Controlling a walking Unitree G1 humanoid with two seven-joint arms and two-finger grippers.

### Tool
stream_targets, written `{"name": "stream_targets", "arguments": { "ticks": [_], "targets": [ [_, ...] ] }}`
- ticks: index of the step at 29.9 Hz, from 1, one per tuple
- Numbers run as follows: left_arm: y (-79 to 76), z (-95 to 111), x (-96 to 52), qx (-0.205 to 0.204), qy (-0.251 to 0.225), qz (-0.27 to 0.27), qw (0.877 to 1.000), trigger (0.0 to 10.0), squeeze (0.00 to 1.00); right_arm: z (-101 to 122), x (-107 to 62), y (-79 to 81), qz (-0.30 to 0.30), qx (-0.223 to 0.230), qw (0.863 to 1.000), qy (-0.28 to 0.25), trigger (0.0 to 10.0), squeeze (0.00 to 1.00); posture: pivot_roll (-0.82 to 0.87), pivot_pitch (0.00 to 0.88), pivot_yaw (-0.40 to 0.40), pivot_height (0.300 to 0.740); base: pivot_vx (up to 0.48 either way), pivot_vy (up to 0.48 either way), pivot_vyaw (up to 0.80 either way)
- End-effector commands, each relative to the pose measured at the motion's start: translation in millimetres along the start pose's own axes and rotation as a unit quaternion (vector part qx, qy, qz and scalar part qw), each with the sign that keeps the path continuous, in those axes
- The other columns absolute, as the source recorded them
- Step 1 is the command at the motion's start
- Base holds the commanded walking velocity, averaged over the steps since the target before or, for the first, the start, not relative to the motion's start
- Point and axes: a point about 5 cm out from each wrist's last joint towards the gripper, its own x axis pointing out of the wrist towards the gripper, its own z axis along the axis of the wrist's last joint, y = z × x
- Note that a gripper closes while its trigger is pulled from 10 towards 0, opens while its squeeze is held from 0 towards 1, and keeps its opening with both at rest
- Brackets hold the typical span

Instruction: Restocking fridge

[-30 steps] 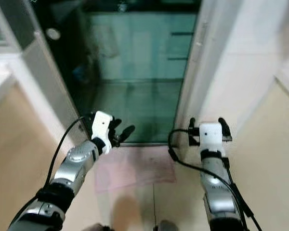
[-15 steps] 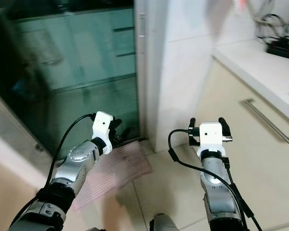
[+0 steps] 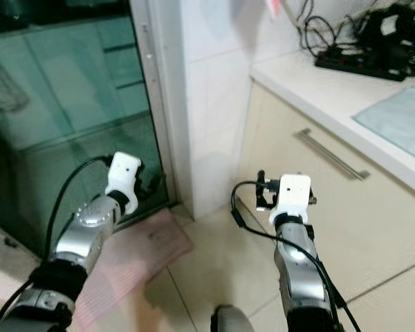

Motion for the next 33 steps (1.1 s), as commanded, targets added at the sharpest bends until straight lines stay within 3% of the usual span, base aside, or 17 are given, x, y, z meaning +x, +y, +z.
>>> {"name": "stream_targets", "arguments": {
  "ticks": [1, 9, 23, 29, 30, 31, 33],
  "targets": [
    [4.1, 0.8, -0.3, 0.002, 0.004, 0.009, 1.0, 10.0, 0.0, 0.3, 1.5, -1.1, 0.002, 0.003, 1.0, 0.004, 10.0, 0.02, -0.2, 0.0, 0.043, 0.717, 0.0, 0.0, 0.0],
    [12.8, -7.3, -7.6, 0.025, 0.012, 0.039, 0.999, 10.0, 0.0, 2.1, 1.2, -0.1, 0.012, 0.002, 1.0, -0.004, 10.0, 0.05, -0.2, 0.0, 0.047, 0.717, 0.0, 0.0, 0.55],
    [-0.6, -11.3, -10.6, 0.002, 0.006, 0.035, 0.999, 10.0, 0.0, -1.5, 0.2, 0.2, 0.012, -0.007, 1.0, 0.001, 10.0, 0.05, -0.2, 0.0, 0.047, 0.717, 0.0, 0.0, 0.54],
    [16.8, -20.1, -32.4, -0.001, -0.008, 0.061, 0.998, 10.0, 0.0, -0.1, -9.2, -17.3, -0.029, -0.005, 1.0, -0.004, 10.0, 0.03, -0.2, 0.0, 0.043, 0.722, 0.0, 0.0, 0.4],
    [22.8, -31.3, -43.6, 0.01, 0.008, 0.047, 0.999, 10.0, 0.0, -1.6, -17.1, -23.1, -0.032, -0.007, 0.999, -0.003, 10.0, 0.02, -0.2, 0.0, 0.042, 0.722, 0.0, 0.0, 0.0],
    [22.8, -31.3, -43.6, 0.01, 0.008, 0.047, 0.999, 10.0, 0.0, -1.6, -17.1, -23.1, -0.032, -0.007, 0.999, -0.003, 10.0, 0.02, -0.2, 0.0, 0.042, 0.722, 0.0, 0.0, 0.0],
    [23.4, -46.4, -56.6, 0.047, 0.034, 0.002, 0.998, 10.0, 0.0, -7.2, -24.7, -26.4, -0.028, -0.011, 1.0, 0.007, 10.0, 0.01, -0.19, 0.0, 0.038, 0.722, 0.0, 0.0, 0.0]
  ]
}}
